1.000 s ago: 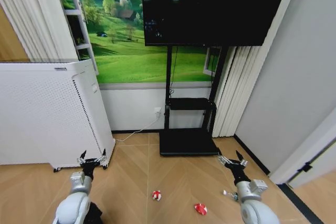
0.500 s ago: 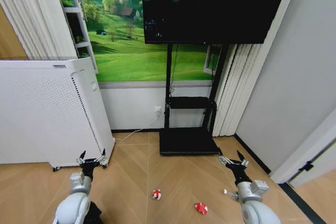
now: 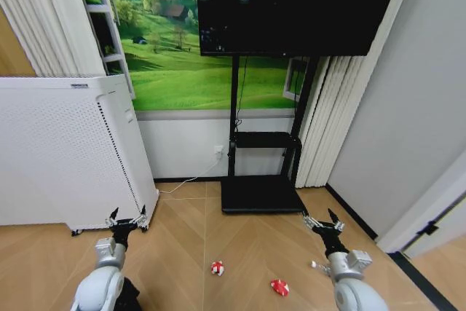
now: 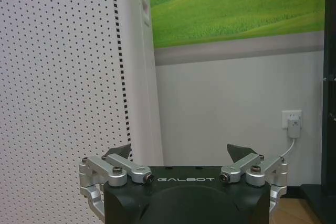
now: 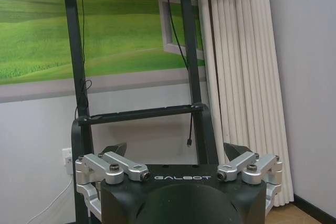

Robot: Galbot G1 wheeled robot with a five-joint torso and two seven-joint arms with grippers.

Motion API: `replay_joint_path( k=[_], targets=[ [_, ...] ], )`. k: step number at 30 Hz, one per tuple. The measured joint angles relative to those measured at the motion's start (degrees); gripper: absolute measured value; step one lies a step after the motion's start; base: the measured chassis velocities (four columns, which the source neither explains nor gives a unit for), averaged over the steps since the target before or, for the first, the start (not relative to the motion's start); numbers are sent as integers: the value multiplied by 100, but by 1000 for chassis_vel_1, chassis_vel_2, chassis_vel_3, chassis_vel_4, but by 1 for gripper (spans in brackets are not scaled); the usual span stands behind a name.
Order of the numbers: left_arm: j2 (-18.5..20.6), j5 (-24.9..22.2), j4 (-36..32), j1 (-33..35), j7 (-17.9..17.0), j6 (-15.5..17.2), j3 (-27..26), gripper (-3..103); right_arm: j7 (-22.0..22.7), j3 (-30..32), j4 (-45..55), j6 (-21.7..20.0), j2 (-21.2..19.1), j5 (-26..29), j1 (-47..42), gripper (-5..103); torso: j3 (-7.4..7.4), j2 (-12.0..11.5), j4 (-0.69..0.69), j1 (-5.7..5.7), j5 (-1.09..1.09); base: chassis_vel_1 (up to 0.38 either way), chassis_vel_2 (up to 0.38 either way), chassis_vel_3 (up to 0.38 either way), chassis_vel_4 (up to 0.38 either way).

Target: Pick up the trash bin and place the garbage on the floor into it.

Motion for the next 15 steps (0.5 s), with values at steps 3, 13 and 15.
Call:
replay_joint_path(
  k=[3, 13, 15],
  targets=[
    [4, -3, -5, 2, 3, -2, -7, 100, 0, 0, -4, 0, -3, 0, 2, 100, -59, -89, 0, -31, 0, 0, 0, 0, 0],
    [-23, -4, -23, 48, 10, -22, -14, 100, -1, 0, -9, 2, -10, 3, 0, 100, -201, -321, 0, -121, 0, 0, 0, 0, 0],
    [-23, -2, -24, 53, 14, -26, -15, 100, -1, 0, -9, 3, -10, 4, -3, 100, -221, -350, 0, -129, 0, 0, 0, 0, 0]
  ],
)
